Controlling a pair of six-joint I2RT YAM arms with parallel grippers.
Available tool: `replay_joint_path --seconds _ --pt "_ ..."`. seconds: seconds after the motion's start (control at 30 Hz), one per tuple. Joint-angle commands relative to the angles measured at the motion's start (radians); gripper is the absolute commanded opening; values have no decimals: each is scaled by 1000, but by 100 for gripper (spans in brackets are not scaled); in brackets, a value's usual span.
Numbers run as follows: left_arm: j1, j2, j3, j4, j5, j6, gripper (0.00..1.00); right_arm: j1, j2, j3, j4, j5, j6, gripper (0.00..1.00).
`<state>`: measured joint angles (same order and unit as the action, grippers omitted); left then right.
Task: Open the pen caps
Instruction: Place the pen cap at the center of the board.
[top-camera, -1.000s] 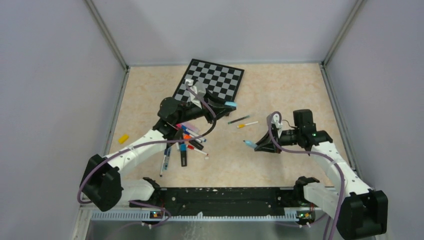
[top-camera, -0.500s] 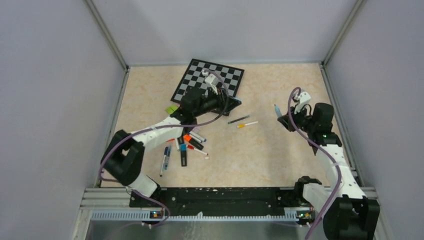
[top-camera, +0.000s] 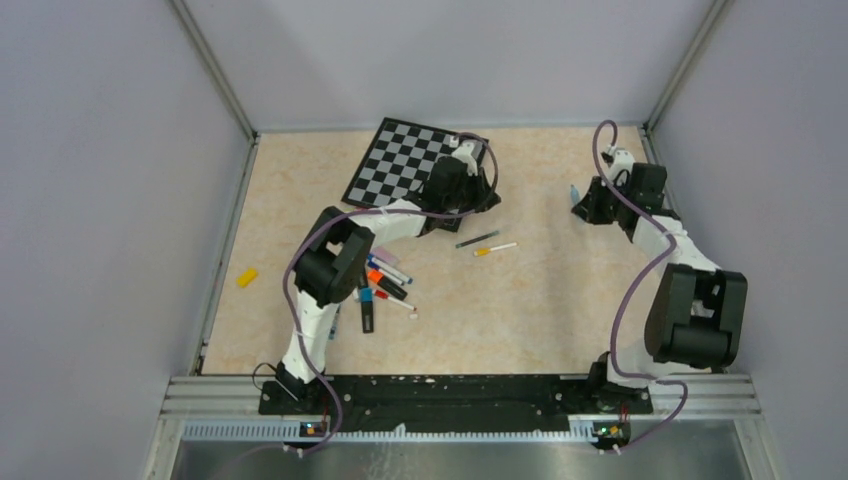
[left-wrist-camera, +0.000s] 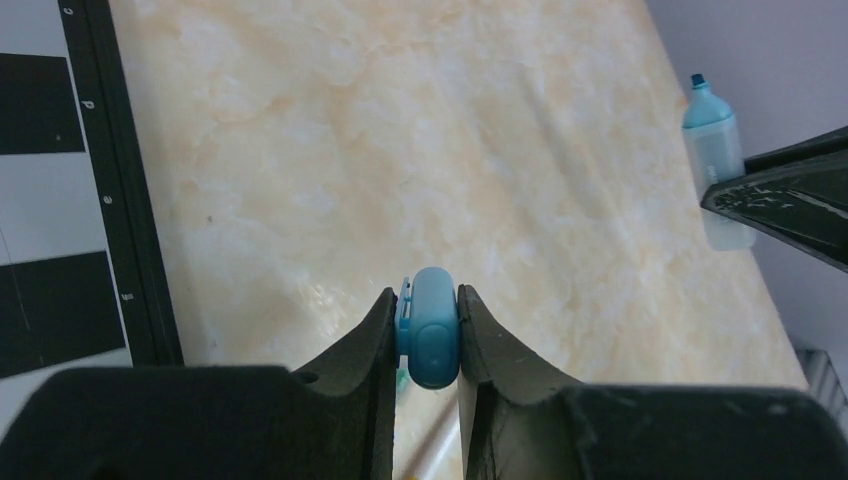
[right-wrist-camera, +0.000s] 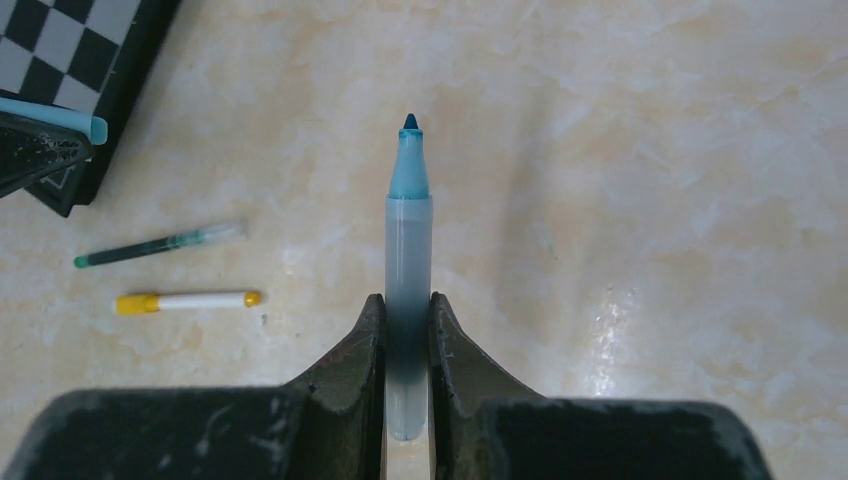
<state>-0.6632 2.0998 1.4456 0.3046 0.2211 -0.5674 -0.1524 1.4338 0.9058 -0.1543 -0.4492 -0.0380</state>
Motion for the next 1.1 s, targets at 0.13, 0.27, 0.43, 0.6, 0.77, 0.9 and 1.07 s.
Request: replay_joint_path --seconds 0.13,0.27,0.43,0.6,0.77,0.9,1.07 --pt "-1 183 264 -172 -84 100 5 -33 214 162 18 -11 -6 0" --pt "3 227 310 -214 -114 132 11 -35 306 227 -3 -3 -6 0" --pt "7 258 349 -260 -128 162 16 -37 405 297 -36 15 -4 2" --pt "9 258 357 -279 -148 179 25 -38 473 342 -60 26 -3 6" --pt "14 262 358 -300 -151 184 31 -39 517 386 -83 57 -7 12" --pt "15 246 362 -321 -153 199 40 -41 524 390 -91 68 -12 22" --pt "14 210 369 -350 -167 218 50 -47 513 386 -99 76 -16 35"
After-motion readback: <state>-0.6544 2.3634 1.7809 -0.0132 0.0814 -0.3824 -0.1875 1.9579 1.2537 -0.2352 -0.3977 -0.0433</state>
